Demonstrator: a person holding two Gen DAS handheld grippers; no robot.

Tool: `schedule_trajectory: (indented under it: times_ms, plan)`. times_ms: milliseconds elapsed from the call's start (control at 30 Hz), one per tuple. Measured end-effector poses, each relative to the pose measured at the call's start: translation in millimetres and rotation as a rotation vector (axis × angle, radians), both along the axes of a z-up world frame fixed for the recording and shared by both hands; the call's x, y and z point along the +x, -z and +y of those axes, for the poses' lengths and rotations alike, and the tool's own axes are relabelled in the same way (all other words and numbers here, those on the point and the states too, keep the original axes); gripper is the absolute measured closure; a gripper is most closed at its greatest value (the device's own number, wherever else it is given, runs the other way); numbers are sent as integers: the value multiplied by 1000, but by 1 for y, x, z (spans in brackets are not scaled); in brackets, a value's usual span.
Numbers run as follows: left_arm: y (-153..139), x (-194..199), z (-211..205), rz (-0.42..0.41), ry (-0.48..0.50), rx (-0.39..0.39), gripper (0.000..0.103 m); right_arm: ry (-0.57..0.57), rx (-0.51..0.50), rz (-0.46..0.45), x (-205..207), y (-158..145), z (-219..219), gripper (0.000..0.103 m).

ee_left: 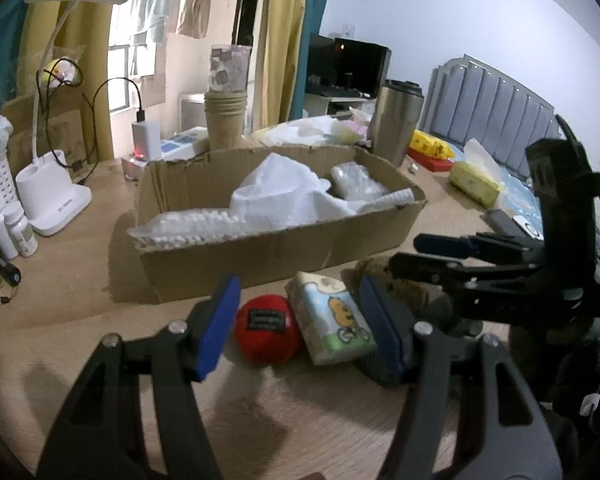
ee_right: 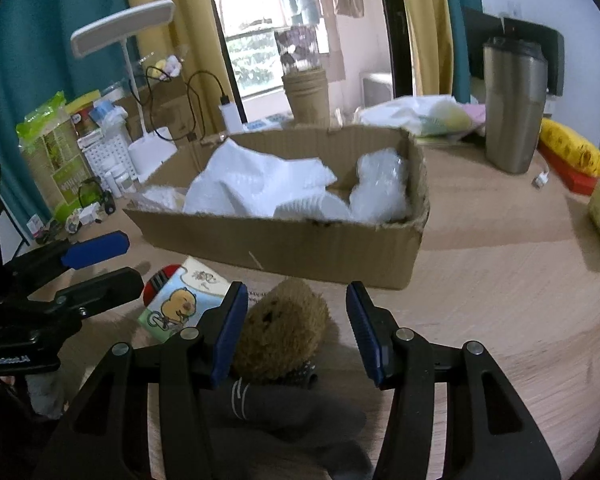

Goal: Organize soft objects
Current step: 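Grasp the cartoon-printed tissue pack with the left tool while the right tool lifts the teddy bear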

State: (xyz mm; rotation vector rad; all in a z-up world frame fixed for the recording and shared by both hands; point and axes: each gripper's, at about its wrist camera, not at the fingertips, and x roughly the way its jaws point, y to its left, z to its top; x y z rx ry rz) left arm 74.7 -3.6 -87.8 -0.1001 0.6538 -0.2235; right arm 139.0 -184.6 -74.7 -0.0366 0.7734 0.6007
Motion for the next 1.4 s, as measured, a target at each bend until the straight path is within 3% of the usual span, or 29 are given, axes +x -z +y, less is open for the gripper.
schedule_trajectory:
  times_ms: [367, 433, 600, 867, 1200, 1400]
  plan:
    - [0, -2, -5, 4, 14, 15, 39, -47, -44, 77, 2, 15, 14, 49]
    - [0, -2, -8, 10, 22, 22, 39, -54, -44, 76, 1, 15, 15, 60]
    - [-1, -3, -18, 13, 45, 33, 39, -54, -29, 58, -1, 11, 10, 69]
    - [9, 5, -40, 70, 110, 62, 39, -28, 20, -2, -5, -7, -14, 70]
    - [27, 21, -60, 134, 133, 135, 39, 13, 63, -10, -1, -7, -42, 70]
    - [30, 29, -59, 151, 132, 124, 39, 33, 77, -10, 1, -7, -53, 70]
